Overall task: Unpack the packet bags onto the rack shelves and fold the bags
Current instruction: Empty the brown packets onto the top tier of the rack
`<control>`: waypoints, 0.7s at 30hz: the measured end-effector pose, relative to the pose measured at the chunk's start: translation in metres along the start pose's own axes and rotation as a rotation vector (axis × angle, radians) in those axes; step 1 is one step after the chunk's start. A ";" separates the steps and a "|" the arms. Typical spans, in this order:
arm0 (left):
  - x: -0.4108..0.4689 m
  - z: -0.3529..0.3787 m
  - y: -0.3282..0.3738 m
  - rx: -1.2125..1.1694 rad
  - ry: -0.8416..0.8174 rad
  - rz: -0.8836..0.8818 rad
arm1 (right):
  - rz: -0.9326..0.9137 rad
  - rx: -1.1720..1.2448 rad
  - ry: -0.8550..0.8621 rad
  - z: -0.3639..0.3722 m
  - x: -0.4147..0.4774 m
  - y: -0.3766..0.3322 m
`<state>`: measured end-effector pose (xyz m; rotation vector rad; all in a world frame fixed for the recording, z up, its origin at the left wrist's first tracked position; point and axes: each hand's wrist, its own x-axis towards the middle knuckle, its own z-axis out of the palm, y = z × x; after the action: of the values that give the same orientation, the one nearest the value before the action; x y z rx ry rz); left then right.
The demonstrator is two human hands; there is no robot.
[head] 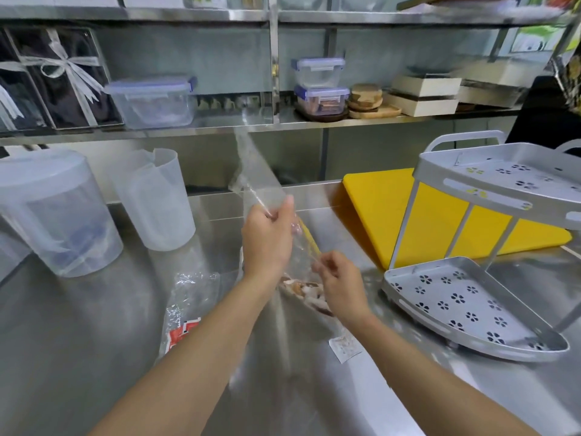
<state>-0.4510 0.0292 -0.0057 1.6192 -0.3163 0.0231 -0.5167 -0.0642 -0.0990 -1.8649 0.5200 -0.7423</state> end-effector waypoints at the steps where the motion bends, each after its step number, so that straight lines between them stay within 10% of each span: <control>1: -0.001 -0.001 0.005 -0.003 0.000 0.043 | 0.004 0.011 0.022 -0.003 0.003 -0.001; 6: -0.003 -0.016 0.020 0.387 0.157 0.800 | -0.044 0.002 0.012 -0.024 0.015 -0.007; 10: -0.002 -0.011 0.019 1.047 -0.122 1.410 | -0.102 -0.052 -0.040 -0.033 0.022 -0.008; 21: -0.002 0.018 0.040 1.492 -0.429 1.415 | -0.146 -0.024 -0.147 -0.051 0.016 -0.006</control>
<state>-0.4649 0.0107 0.0315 2.4023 -2.0890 1.2451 -0.5411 -0.1056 -0.0740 -1.9780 0.3025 -0.6899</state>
